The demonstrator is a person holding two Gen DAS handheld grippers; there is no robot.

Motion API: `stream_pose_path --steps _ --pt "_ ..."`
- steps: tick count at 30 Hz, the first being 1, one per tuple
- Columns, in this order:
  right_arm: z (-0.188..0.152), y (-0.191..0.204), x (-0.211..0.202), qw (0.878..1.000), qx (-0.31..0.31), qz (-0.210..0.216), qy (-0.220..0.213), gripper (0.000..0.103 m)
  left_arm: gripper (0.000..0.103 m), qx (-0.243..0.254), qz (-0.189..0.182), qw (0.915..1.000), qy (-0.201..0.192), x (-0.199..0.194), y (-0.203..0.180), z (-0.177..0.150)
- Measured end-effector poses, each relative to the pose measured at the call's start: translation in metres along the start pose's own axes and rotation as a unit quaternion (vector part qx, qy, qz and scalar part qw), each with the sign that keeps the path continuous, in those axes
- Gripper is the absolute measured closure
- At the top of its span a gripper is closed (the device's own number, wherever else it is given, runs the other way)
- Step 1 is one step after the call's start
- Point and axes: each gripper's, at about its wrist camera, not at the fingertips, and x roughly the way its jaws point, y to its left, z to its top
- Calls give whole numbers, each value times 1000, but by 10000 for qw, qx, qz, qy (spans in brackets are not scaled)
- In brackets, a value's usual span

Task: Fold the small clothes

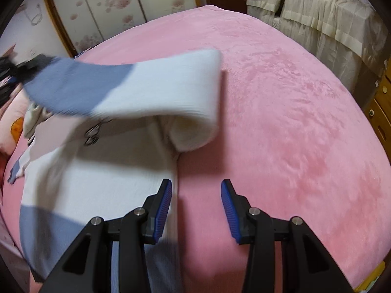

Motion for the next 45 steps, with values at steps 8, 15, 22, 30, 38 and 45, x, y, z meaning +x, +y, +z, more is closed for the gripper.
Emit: stream_pose_path --steps 8,15,22,30,38,45 --pt "22 14 18 9999 -78 118 7 61 96 -750 611 9952 -156 -2 86 0" --pt "23 34 22 9992 -400 -9 -49 61 95 -1002 1194 9870 384 28 148 -44" --pt "25 38 24 9974 -583 -157 -394 82 94 -1202 1287 9829 545 42 175 -73" --pt "20 23 33 9998 -5 -106 -154 85 90 -1083 1355 9833 551 47 186 -87" --pt "19 28 14 9994 -308 -136 123 75 56 -745 1238 9869 714 36 186 -80" --pt "40 34 -39 9968 -706 64 -379 46 51 -489 1016 9929 381 5 170 -58"
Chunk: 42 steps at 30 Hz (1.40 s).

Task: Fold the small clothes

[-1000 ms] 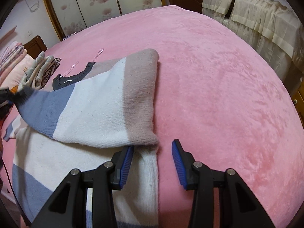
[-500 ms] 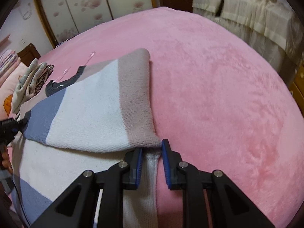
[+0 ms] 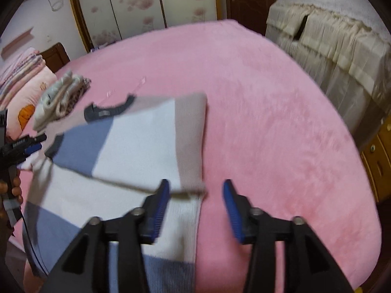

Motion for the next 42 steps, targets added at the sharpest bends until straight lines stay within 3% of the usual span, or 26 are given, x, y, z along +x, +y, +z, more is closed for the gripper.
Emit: stream_pose_path --steps 2,5,9,14,16,17,20,28,32,36,42 --pt "15 0 1 9999 28 -2 -148 39 51 103 -18 9999 3 1 -4 4" --pt "41 2 20 9997 -10 -61 -221 39 49 238 250 9992 209 20 -4 8" --pt "69 -3 62 9999 90 -129 9 39 49 119 559 9972 477 52 6 11" --pt "88 -14 109 9986 374 -203 307 39 47 100 494 9974 521 66 11 13" --pt "92 -19 122 9980 499 -155 362 39 64 211 492 9973 495 69 7 14" --pt "93 -21 128 9976 548 -133 391 42 77 274 457 9974 484 70 4 15" --pt "93 -24 144 9961 588 -347 561 75 78 375 703 9961 376 73 -2 16" --pt "81 -25 141 9953 537 -691 423 76 75 362 820 9955 307 77 -2 14" --pt "79 -25 115 9933 584 -975 227 75 71 463 864 9946 334 65 -7 16" --pt "69 -16 81 9956 497 -796 66 75 51 464 752 9958 259 37 -11 15" --pt "51 11 30 9983 435 -374 -88 73 36 706 575 9957 148 -14 -32 0"
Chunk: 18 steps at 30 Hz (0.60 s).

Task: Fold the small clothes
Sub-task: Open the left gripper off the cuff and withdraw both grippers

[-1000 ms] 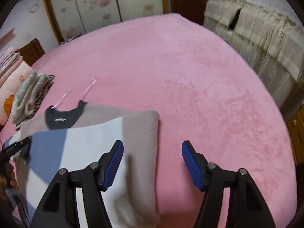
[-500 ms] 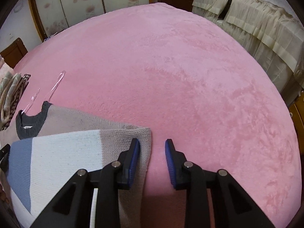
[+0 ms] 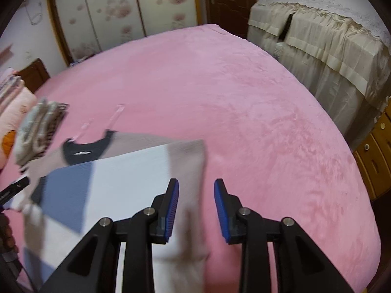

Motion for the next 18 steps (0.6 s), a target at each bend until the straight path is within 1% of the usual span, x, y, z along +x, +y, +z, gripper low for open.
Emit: stream_pose_path --steps 3,7,10,13,14,16,18 --pt "-11 13 -27 9996 10 272 -56 73 27 179 -123 9997 -127 -34 -11 -11" --pt "-24 32 -61 9986 -3 509 -145 73 21 398 -267 9984 -302 -79 -24 -23" --pt "-36 46 -87 9979 -86 589 -257 73 19 492 -400 9971 -426 -110 -31 -29" --pt "-44 54 -109 9971 -131 674 -328 72 13 575 -495 9954 -585 -139 -36 -35" --pt "-47 56 -116 9968 -120 725 -329 70 11 603 -522 9946 -665 -152 -37 -39" --pt "-52 57 -126 9963 -95 779 -354 70 9 651 -569 9932 -780 -170 -39 -44" --pt "-57 61 -136 9959 -104 809 -378 70 5 699 -601 9917 -892 -188 -40 -50"
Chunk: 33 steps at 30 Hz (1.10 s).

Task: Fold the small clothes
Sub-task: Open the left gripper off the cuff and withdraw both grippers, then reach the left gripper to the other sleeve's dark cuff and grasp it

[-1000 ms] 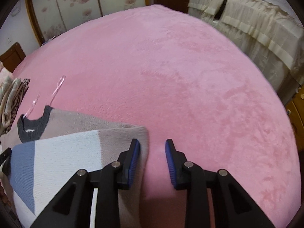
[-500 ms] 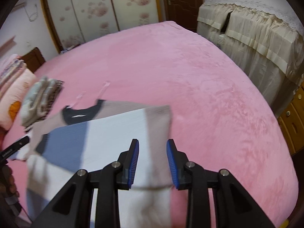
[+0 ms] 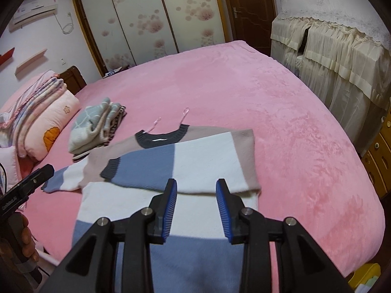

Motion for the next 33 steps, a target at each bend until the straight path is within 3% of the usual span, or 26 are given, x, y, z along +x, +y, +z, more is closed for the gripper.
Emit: stream_pose_path --steps 6,14,18,22,33 --pt "-12 15 -23 9999 11 117 2 69 1 130 -84 9996 -245 -50 -5 -6" --pt "-27 50 -40 9997 -51 220 -81 68 1 47 -103 9999 -78 -79 14 -19" --pt "-35 72 -42 9994 -75 344 -11 62 1 23 17 10000 -46 -89 36 -25" --pt "-43 100 -39 9989 -286 373 84 62 1 -105 -55 9999 42 -97 60 -32" --pt "-62 182 -21 9918 -1052 647 329 62 1 -229 338 9991 75 -111 134 -37"
